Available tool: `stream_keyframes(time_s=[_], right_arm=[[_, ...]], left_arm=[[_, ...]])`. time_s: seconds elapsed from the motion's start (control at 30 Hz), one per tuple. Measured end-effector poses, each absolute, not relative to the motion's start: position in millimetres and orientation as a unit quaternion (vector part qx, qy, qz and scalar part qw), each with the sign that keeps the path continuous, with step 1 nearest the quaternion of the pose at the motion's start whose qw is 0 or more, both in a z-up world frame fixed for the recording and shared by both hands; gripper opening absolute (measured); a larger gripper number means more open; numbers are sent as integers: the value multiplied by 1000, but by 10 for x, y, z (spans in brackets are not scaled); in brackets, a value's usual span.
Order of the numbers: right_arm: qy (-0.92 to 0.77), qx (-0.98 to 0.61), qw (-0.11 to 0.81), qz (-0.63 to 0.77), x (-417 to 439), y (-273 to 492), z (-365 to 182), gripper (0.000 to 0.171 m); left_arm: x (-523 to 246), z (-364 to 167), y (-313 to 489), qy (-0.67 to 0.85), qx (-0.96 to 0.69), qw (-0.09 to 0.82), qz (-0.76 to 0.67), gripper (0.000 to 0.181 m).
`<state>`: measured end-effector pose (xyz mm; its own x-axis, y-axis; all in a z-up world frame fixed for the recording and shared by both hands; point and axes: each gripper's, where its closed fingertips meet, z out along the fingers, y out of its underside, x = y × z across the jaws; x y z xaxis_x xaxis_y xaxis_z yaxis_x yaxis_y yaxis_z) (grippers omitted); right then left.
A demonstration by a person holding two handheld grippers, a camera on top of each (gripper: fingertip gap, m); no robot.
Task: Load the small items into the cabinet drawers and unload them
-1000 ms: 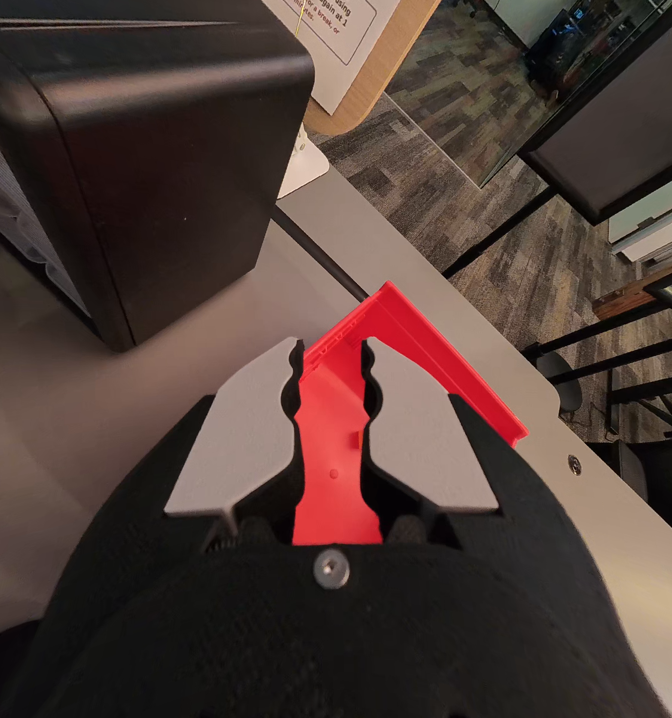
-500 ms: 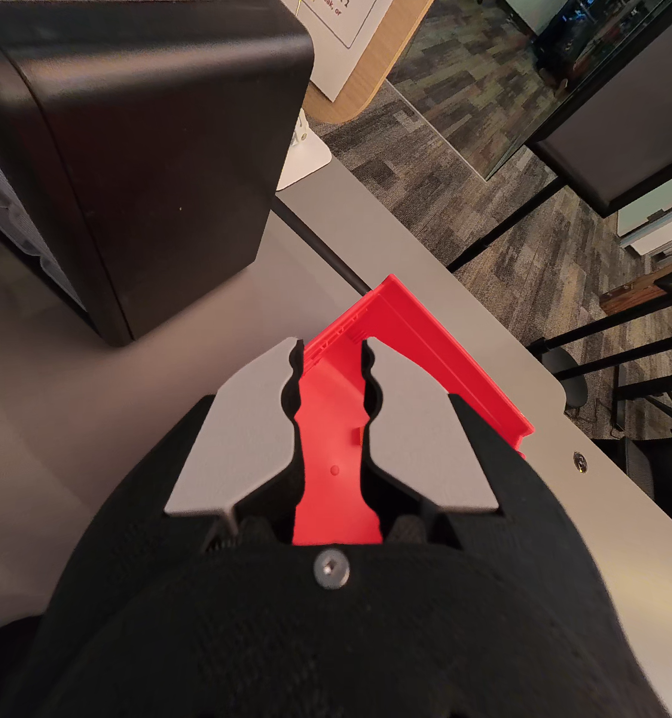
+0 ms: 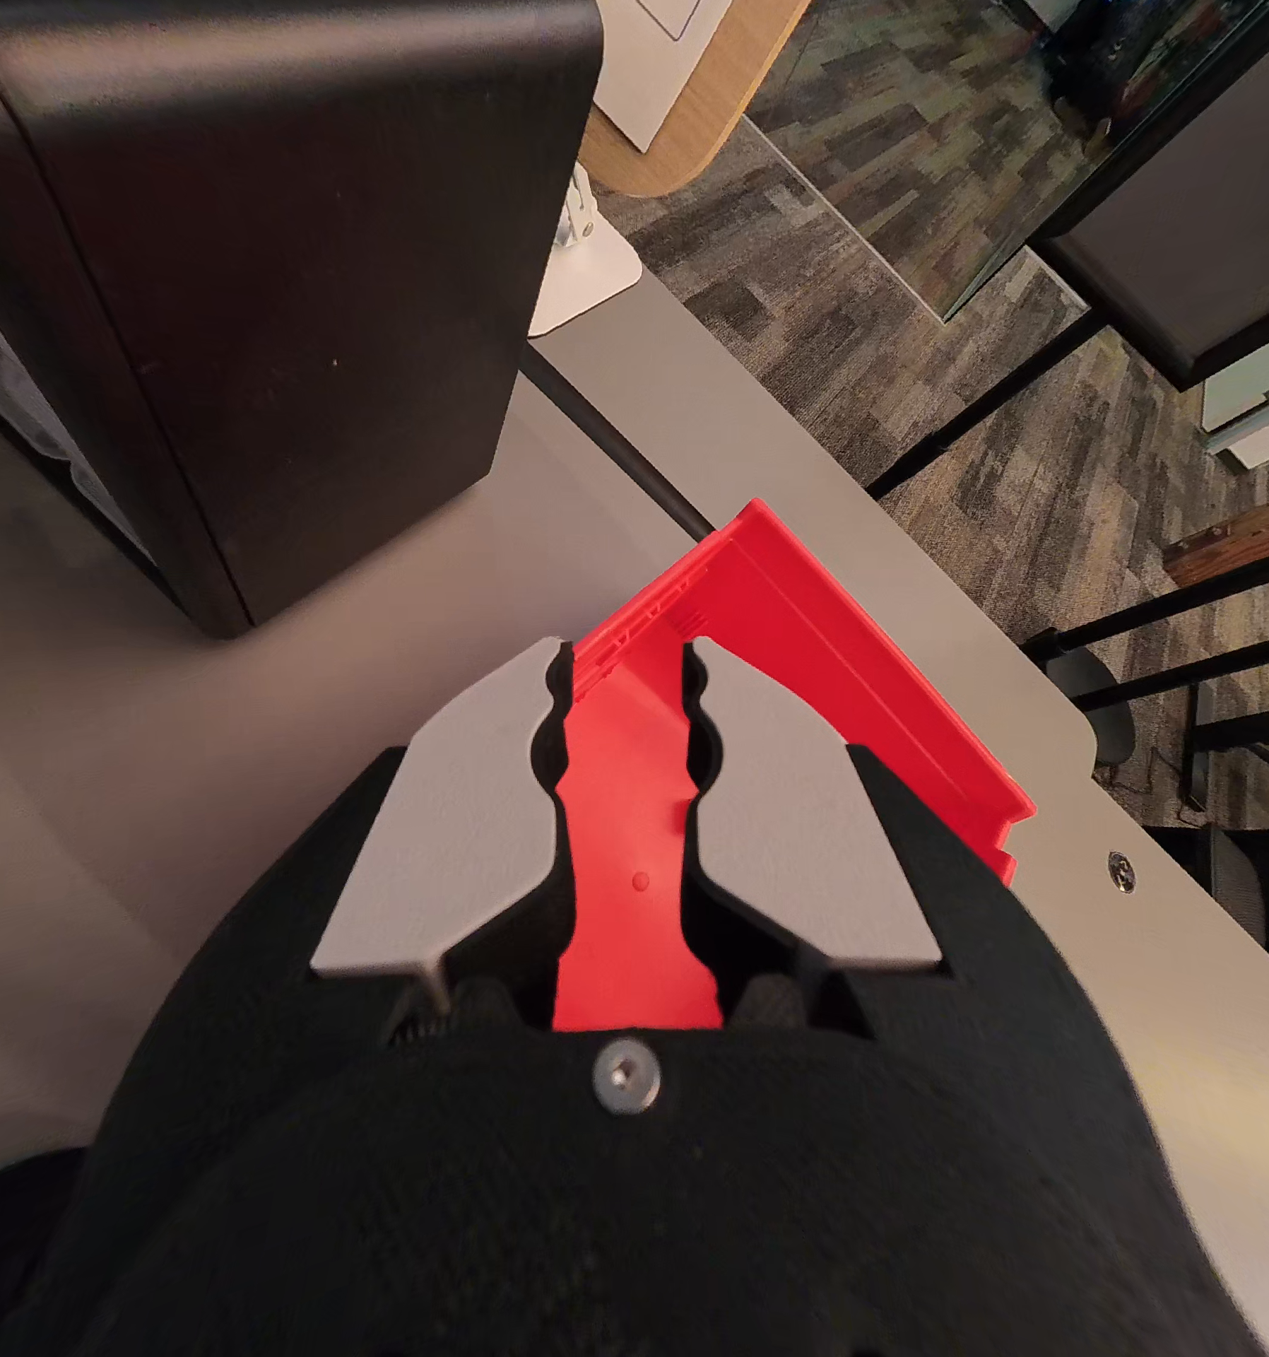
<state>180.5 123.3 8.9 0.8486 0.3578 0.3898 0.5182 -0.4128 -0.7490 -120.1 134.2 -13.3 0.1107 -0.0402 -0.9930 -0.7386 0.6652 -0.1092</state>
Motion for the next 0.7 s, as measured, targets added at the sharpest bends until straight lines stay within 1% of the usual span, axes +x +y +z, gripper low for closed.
stream_keyframes(time_s=[0.4, 0.57, 0.7], right_arm=[[-273, -833, 474, -80, 1712, 1222, 103, 29], [-313, -811, 491, -51, 1424, 1155, 231, 29], [-376, -780, 499, -14, 980, 1066, 327, 29]], left_arm=[[-1287, -159, 1087, 616, -299, 671, 285, 10], [-1309, -155, 1017, 617, -297, 672, 284, 9], [-1313, -164, 954, 618, -290, 674, 283, 10]])
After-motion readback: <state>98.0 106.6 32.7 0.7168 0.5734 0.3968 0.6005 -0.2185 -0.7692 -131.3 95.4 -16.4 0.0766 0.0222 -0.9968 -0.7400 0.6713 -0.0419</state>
